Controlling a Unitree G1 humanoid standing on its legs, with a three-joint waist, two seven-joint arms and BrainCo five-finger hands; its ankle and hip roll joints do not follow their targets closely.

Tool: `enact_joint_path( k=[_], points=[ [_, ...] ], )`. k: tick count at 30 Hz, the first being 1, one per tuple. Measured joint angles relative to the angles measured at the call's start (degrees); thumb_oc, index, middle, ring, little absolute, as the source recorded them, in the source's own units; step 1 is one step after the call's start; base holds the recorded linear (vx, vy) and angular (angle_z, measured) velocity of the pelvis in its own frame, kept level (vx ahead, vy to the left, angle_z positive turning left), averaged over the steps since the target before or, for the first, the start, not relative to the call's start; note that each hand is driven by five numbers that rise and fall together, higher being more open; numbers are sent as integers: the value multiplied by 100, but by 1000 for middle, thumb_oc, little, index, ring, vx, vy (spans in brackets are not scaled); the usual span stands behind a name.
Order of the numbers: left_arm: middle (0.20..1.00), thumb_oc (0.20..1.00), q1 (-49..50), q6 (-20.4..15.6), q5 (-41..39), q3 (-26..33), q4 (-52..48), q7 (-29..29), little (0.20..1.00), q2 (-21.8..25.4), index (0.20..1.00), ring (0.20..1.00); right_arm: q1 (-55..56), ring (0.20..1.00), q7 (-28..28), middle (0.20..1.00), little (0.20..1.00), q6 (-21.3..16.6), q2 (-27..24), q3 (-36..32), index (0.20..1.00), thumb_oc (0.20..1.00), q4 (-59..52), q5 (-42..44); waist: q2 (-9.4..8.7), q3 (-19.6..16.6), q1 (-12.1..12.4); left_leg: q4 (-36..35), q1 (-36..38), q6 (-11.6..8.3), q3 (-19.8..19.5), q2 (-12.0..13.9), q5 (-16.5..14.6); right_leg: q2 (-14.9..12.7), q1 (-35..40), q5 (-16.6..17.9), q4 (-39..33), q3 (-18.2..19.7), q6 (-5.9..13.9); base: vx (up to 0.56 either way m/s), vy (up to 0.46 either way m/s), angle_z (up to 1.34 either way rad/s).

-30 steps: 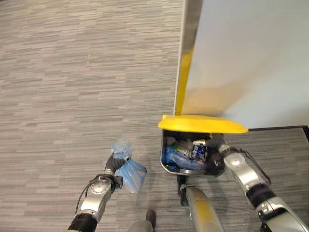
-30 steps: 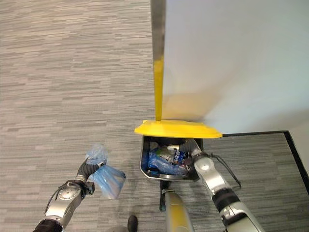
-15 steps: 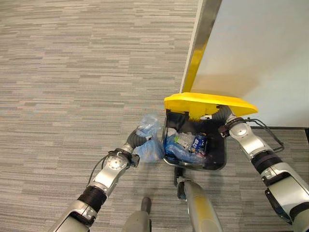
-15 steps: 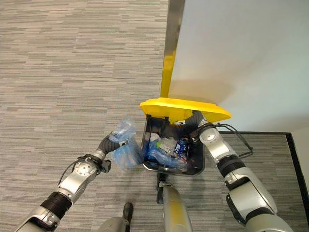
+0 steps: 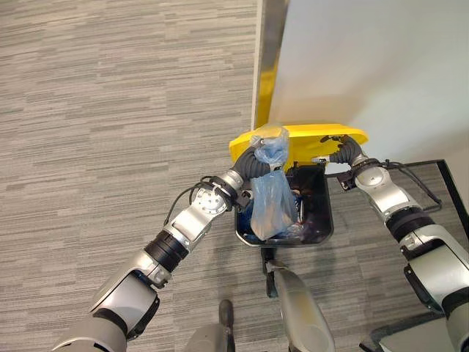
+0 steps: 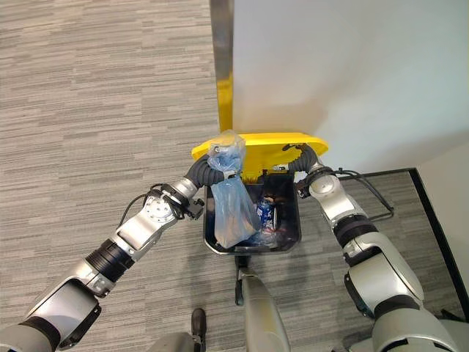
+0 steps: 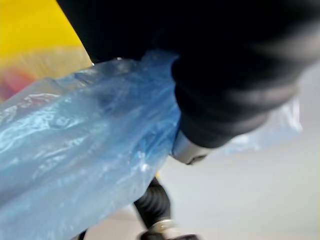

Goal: Gather garbage on tea table into small bin, then transfer packed bag to large trash can.

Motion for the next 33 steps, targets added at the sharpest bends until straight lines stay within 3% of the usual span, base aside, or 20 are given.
enact_joint_path(
  k=[2,5,9,11,20,23,29,33],
  points=[
    [200,200,-75,47,166,-203,548,43,200,-35,200,200,-195,1000,-57,1000,1000,1,-2,24,1000,1000,3,0,-5,101,-35,9,-83,0,50,-5,0,9,-89,34,-10,32,37,-29,23,-9],
    [200,200,-669,248,763,-513,2391,132,200,-447,200,200,-904,1000,-177,1000,1000,23,17,441,1000,1000,-160,13,22,491,-230,67,-296,1,110,-80,1,8,-305,90,-1,120,37,-21,33,-9],
    [200,200,-855,366,1108,-406,3011,270,200,-555,200,200,-980,1000,-349,1000,1000,-9,-12,448,1000,1000,-837,161,82,751,-371,97,-409,-1,138,-72,-1,28,-408,114,3,143,10,5,9,-4],
    [1000,1000,-884,470,1288,-369,3150,372,1000,-519,1000,1000,-959,1000,-389,1000,1000,-42,-9,453,1000,1000,-1200,221,100,845,-458,100,-450,-2,157,-82,-2,32,-449,115,3,156,8,0,0,0],
    [1000,1000,-880,543,1785,-335,3282,483,1000,-417,1000,1000,-889,1000,-391,1000,1000,-145,38,663,1000,1000,-1529,214,108,848,-439,111,-475,-2,214,-106,-2,31,-484,144,-1,189,-29,6,0,-1],
    [1000,1000,-574,530,1943,168,2550,501,1000,-110,1000,1000,-48,1000,-338,1000,1000,-226,16,377,1000,1000,-1932,206,111,839,-337,114,-230,-3,192,-75,-2,11,-216,154,-1,174,-57,-20,-8,4],
    [1000,1000,418,455,1707,1025,1671,501,1000,50,1000,1000,1206,1000,-202,1000,1000,-222,5,-316,1000,1000,-2471,-12,102,724,-166,373,-176,11,70,-143,-56,-121,21,154,-38,85,-71,-63,-18,14],
    [1000,1000,1942,366,1303,1883,989,370,1000,140,1000,1000,2347,1000,-49,1000,1000,-223,246,-1132,1000,1000,-2655,-160,73,499,70,701,-211,-7,2,-129,-181,-120,216,157,-125,-1,-25,-91,-21,8]
  ],
)
